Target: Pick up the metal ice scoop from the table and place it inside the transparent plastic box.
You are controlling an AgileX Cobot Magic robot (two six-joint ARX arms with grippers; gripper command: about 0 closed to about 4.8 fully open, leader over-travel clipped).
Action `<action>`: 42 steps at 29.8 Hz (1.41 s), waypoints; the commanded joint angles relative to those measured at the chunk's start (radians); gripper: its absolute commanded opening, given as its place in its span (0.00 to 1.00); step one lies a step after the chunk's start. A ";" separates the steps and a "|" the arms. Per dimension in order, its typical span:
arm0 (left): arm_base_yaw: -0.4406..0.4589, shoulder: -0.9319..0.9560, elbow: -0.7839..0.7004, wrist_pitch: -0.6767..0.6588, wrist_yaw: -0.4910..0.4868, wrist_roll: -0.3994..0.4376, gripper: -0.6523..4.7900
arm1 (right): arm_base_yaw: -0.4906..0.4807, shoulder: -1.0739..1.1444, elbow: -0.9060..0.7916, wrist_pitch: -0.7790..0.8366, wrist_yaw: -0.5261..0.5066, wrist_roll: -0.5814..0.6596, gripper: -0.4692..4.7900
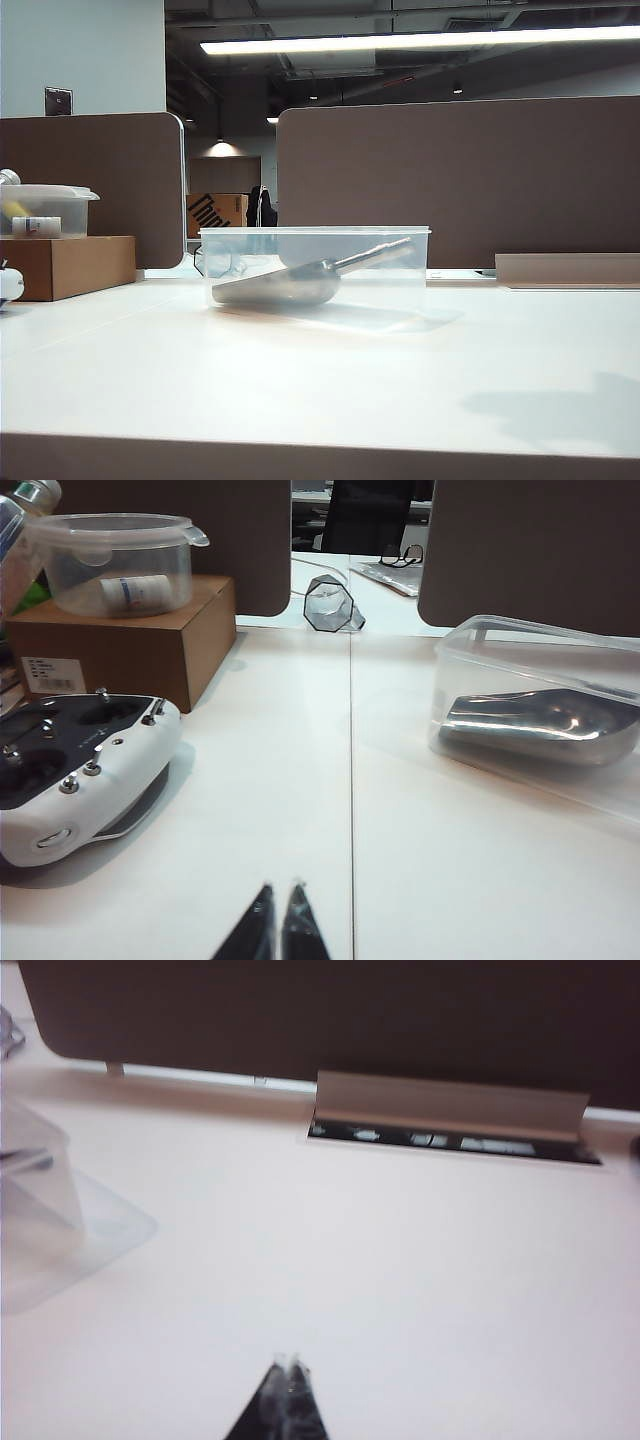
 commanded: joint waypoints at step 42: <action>-0.001 0.001 0.000 0.007 0.003 0.000 0.16 | 0.018 -0.163 -0.276 0.332 -0.002 0.061 0.08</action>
